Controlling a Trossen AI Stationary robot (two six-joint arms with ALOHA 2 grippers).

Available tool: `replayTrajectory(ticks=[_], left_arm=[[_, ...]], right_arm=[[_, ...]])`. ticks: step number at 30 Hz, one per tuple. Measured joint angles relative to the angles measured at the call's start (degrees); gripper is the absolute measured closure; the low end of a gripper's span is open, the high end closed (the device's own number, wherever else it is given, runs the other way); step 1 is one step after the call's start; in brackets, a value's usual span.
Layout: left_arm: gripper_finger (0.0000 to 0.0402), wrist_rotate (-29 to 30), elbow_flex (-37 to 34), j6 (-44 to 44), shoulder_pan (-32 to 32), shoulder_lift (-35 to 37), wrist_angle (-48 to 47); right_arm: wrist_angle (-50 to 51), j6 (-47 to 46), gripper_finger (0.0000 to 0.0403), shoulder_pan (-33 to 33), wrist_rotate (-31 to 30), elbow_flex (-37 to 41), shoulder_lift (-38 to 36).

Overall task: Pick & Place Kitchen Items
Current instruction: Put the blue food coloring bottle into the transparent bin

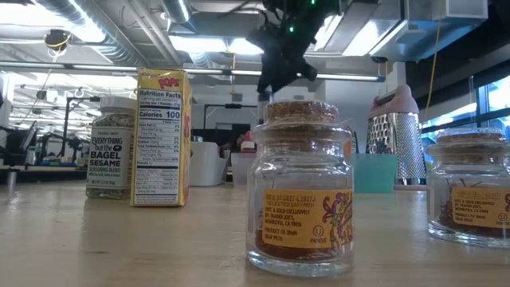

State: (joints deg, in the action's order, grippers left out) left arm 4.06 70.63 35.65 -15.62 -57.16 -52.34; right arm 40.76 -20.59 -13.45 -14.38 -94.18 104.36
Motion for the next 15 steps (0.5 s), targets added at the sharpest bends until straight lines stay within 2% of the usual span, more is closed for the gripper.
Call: replayTrajectory(ticks=[8, 15], left_arm=[[0.0146, 5.4, 0.0, -13.4, 1.1, 0.0, 0.3], [0.0146, 5.3, 0.0, -20.7, 3.7, 0.6, -1.2]], right_arm=[[-10.3, -1.0, 0.0287, -0.4, -7.2, 6.4, 0.0], [-17.6, -2.6, 0.0287, -0.8, -13.3, 11.2, 0.0]])
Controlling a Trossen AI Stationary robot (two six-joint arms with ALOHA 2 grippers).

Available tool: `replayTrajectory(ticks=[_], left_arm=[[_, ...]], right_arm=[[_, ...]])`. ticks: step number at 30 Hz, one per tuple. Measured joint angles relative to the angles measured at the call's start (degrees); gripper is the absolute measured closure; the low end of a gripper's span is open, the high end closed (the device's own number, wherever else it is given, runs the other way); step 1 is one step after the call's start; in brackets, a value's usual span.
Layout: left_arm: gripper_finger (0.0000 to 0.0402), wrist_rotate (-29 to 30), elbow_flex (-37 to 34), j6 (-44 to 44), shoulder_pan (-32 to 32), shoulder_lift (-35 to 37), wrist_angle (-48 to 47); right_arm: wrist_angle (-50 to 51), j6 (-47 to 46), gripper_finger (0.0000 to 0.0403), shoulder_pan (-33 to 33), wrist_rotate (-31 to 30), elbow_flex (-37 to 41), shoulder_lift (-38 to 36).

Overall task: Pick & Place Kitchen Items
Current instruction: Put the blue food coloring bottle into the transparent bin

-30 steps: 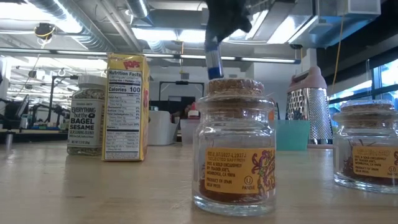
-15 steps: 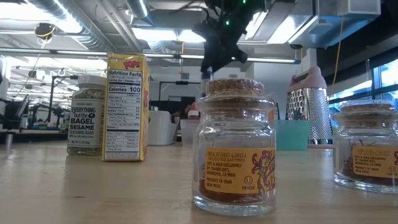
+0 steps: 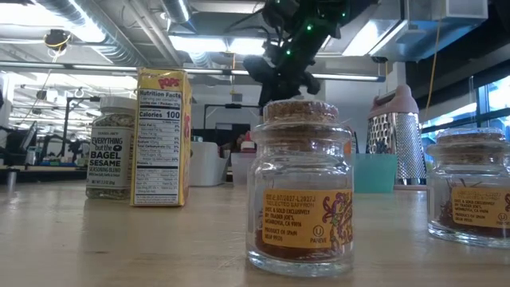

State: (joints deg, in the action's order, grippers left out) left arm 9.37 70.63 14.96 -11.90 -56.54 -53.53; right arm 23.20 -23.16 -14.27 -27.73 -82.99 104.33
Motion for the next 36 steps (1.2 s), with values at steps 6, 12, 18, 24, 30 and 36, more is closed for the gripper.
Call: replayTrajectory(ticks=[6, 12, 18, 24, 30, 36], left_arm=[[0.0146, -0.2, 0.0, -1.9, 2.1, 1.8, -2.1], [0.0146, -0.2, 0.0, -2.2, 3.2, 2.8, -3.4], [0.0146, -0.1, 0.0, -2.3, 3.2, 2.9, -3.7], [0.0146, 0.0, 0.0, -3.2, 3.2, 2.9, -3.7], [0.0146, 0.0, 0.0, -3.2, 3.2, 2.9, -3.7], [0.0146, 0.0, 0.0, -2.8, 3.2, 2.8, -3.7]], right_arm=[[-1.5, -2.6, 0.0287, -0.5, -0.8, 1.7, 0.0], [-1.3, -7.4, 0.0287, -1.3, -2.3, 3.5, 0.0], [-1.3, -7.7, 0.0287, -1.5, -2.3, 4.6, 0.3], [-1.8, -7.5, 0.0287, -1.5, -1.2, 4.7, 3.0], [-3.2, -6.1, 0.0287, -1.5, -0.7, 4.7, 5.0], [-3.0, -6.0, 0.0287, -2.0, -0.6, 4.7, 5.3]])
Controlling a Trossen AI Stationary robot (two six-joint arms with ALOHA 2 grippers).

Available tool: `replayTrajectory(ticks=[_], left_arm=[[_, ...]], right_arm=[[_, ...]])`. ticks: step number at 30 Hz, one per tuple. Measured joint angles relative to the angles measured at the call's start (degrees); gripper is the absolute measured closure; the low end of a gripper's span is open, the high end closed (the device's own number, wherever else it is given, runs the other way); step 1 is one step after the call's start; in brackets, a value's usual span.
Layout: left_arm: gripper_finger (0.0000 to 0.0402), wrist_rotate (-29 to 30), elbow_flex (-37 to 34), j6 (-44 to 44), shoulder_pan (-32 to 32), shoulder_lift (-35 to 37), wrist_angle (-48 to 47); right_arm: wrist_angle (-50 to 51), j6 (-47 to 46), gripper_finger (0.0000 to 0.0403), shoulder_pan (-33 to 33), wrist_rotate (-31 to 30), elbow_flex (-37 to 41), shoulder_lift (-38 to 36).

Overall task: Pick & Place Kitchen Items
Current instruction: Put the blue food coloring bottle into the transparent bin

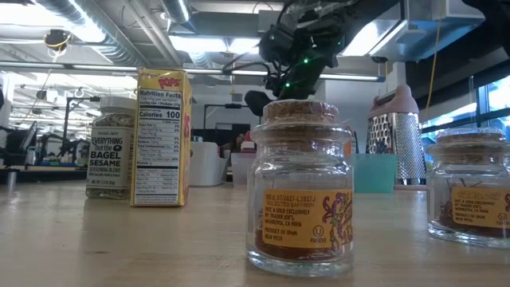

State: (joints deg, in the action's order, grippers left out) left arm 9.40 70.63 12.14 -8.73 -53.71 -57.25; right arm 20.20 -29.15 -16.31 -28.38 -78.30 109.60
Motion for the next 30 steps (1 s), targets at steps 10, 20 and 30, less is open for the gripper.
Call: replayTrajectory(ticks=[10, 20, 30], left_arm=[[0.0146, 0.5, 0.0, 0.1, 0.0, 0.0, 0.0], [0.0146, 1.3, 0.0, 0.1, 0.0, 0.0, 0.0], [0.0146, 1.5, 0.0, 0.2, 0.0, 0.0, 0.0]], right_arm=[[0.3, 1.0, 0.0287, -0.9, 1.3, 0.0, 0.0], [0.6, 1.3, 0.0271, -1.6, 3.2, 0.0, 0.3], [0.5, 2.7, 0.0266, -1.8, 3.5, 0.0, 0.3]])
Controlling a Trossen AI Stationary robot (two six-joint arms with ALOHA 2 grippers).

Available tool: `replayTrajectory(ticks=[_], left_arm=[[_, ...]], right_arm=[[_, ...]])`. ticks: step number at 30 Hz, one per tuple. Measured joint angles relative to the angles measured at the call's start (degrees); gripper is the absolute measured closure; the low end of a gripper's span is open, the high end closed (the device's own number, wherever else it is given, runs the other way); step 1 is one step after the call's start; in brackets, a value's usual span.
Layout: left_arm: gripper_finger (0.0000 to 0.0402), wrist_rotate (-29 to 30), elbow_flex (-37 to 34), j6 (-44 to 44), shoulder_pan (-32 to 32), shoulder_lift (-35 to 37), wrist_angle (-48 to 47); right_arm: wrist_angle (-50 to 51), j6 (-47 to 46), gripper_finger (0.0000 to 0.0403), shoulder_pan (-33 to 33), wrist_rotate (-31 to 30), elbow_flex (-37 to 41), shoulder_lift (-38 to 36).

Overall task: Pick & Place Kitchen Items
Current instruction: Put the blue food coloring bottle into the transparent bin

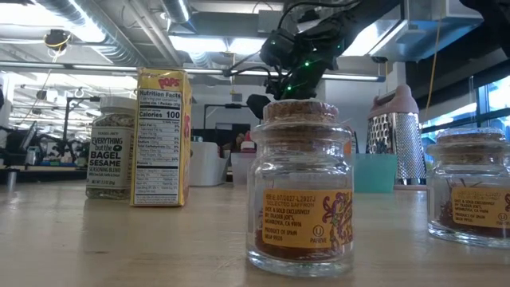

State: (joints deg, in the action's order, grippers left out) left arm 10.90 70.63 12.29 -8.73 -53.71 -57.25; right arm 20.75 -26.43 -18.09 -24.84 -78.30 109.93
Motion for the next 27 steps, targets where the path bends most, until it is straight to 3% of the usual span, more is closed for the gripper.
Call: replayTrajectory(ticks=[19, 27], left_arm=[[0.0146, -0.1, 0.0, 0.5, 0.0, 0.0, 0.2], [0.0146, -0.3, 0.0, 0.5, 0.0, 0.0, 0.2]], right_arm=[[0.0, 1.4, 0.0264, 0.0, 0.3, 0.0, 0.0], [-0.1, 1.4, 0.0217, 0.0, 0.6, 0.0, 0.0]])
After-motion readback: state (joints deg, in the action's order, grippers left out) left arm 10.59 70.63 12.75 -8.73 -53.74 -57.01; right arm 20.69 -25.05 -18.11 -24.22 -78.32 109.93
